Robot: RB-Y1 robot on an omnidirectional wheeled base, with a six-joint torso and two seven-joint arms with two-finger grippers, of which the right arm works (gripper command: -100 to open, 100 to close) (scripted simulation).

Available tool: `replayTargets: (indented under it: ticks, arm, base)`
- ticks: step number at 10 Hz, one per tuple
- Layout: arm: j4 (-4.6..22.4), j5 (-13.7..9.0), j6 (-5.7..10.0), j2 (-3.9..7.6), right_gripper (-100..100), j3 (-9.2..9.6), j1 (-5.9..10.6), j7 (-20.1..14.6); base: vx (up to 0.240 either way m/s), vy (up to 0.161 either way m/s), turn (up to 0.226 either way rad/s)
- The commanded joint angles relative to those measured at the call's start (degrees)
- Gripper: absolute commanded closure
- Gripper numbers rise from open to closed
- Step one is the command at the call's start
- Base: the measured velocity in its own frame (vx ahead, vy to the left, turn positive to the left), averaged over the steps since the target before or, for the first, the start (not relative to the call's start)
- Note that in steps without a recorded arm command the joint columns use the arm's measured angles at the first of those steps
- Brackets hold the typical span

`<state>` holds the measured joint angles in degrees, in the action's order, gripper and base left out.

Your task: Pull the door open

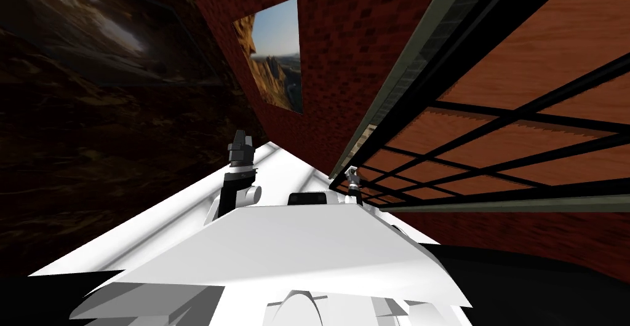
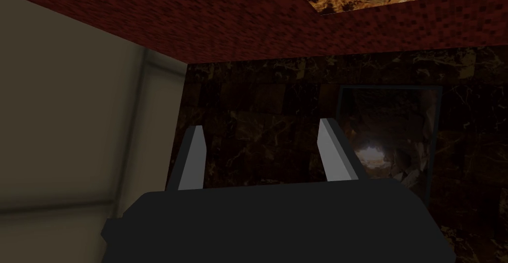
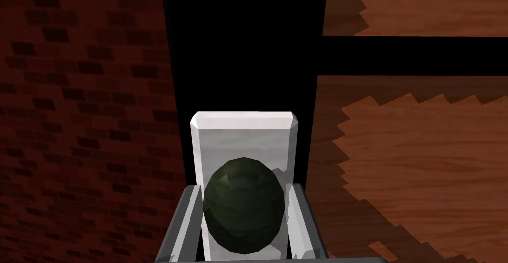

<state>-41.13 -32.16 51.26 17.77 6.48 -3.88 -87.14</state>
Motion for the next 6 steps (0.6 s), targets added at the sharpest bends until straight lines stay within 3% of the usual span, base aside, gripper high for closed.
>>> replayTargets:
  ticks: [1, 2, 3, 6]
  arm:
    - [-1.66, 0.37, -0.43, 0.34, 100, 0.75, -0.82, -0.4]
    - [-2.1, 0.91, -0.42, 0.85, 100, 1.82, -1.14, -1.28]
    - [-1.89, 0.58, -0.69, 0.63, 100, 1.24, -1.11, -0.74]
    - [-2.8, 1.94, 0.39, 2.22, 100, 3.8, -2.52, -3.12]
  base:
    - [-0.192, -0.035, 0.055]
    - [-0.218, -0.022, 0.1]
    - [-0.108, -0.006, 0.032]
    - [-0.203, -0.013, 0.095]
